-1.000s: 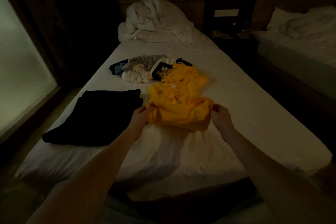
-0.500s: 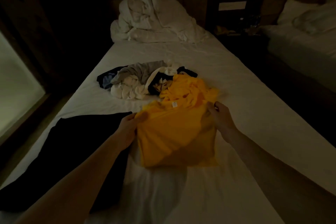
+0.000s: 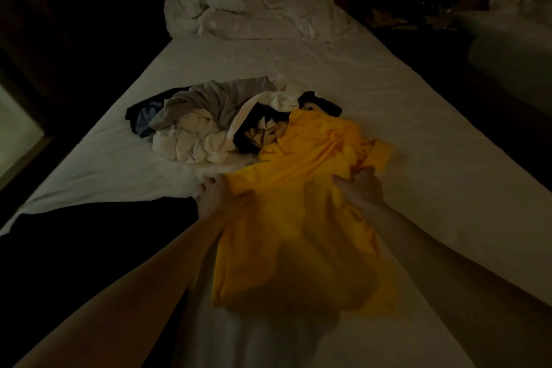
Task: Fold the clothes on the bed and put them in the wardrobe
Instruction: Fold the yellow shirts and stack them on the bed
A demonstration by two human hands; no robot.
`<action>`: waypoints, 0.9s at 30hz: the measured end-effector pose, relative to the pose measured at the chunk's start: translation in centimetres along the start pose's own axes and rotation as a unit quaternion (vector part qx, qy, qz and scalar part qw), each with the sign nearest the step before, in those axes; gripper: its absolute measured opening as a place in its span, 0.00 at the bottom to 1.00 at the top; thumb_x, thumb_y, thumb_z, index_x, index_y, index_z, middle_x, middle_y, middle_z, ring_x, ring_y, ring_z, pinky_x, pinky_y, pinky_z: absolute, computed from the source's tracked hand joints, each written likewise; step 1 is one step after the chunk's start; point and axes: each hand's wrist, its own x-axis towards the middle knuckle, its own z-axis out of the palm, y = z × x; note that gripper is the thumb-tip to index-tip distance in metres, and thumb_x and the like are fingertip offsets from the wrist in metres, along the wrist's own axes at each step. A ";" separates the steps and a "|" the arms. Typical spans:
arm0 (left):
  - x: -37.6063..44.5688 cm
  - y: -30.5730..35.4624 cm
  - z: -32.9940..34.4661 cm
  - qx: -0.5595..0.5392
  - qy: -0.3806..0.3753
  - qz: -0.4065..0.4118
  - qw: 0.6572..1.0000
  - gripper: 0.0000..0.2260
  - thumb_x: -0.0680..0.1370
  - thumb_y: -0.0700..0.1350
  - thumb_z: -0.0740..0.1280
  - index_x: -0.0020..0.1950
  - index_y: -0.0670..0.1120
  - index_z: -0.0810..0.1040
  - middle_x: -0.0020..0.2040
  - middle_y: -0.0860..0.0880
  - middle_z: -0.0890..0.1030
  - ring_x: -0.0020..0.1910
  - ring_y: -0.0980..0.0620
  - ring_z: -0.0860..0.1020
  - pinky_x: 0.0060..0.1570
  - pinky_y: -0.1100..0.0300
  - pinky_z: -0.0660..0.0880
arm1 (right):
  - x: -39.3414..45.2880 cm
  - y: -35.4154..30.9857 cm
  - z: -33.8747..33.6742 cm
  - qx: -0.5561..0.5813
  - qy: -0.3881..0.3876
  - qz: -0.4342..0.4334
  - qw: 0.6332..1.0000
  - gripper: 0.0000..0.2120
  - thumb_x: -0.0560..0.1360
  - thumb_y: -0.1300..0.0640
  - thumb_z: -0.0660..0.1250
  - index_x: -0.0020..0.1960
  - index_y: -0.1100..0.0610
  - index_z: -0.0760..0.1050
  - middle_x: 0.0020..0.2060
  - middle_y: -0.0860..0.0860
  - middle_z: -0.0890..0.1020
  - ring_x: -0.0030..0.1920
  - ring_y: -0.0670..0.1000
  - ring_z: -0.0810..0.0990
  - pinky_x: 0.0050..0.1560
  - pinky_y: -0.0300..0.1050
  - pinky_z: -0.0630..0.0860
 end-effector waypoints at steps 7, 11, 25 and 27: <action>-2.5 1.7 -4.7 -0.417 -0.064 -0.020 0.907 0.23 0.75 0.45 0.73 0.65 0.40 0.71 0.59 0.39 0.78 0.51 0.43 0.80 0.45 0.50 0.79 | -4.0 -1.9 -3.1 0.094 -0.016 -0.101 0.990 0.14 0.71 0.54 0.69 0.55 0.57 0.76 0.52 0.56 0.80 0.52 0.60 0.79 0.51 0.52 0.75; -6.8 2.0 -8.6 -0.512 -0.063 -0.015 0.857 0.27 0.75 0.50 0.72 0.69 0.40 0.69 0.60 0.37 0.77 0.51 0.41 0.79 0.39 0.50 0.79 | -8.5 -2.9 -6.6 0.200 -0.096 -0.148 0.964 0.10 0.72 0.57 0.69 0.52 0.58 0.74 0.49 0.59 0.79 0.45 0.56 0.78 0.43 0.50 0.74; -25.8 -2.6 -21.1 -0.590 0.026 0.071 0.804 0.10 0.79 0.47 0.67 0.50 0.41 0.79 0.45 0.44 0.83 0.44 0.45 0.82 0.46 0.50 0.80 | -28.5 -5.2 -16.1 0.359 -0.195 -0.292 0.864 0.07 0.75 0.57 0.71 0.50 0.46 0.80 0.52 0.51 0.83 0.54 0.54 0.82 0.54 0.53 0.80; -28.0 -4.4 -23.6 -0.606 0.027 0.062 0.793 0.07 0.77 0.45 0.69 0.48 0.41 0.80 0.42 0.45 0.84 0.42 0.46 0.83 0.49 0.49 0.80 | -31.1 -5.8 -15.9 0.360 -0.191 -0.283 0.868 0.12 0.72 0.50 0.73 0.56 0.49 0.79 0.56 0.52 0.81 0.56 0.55 0.80 0.56 0.56 0.78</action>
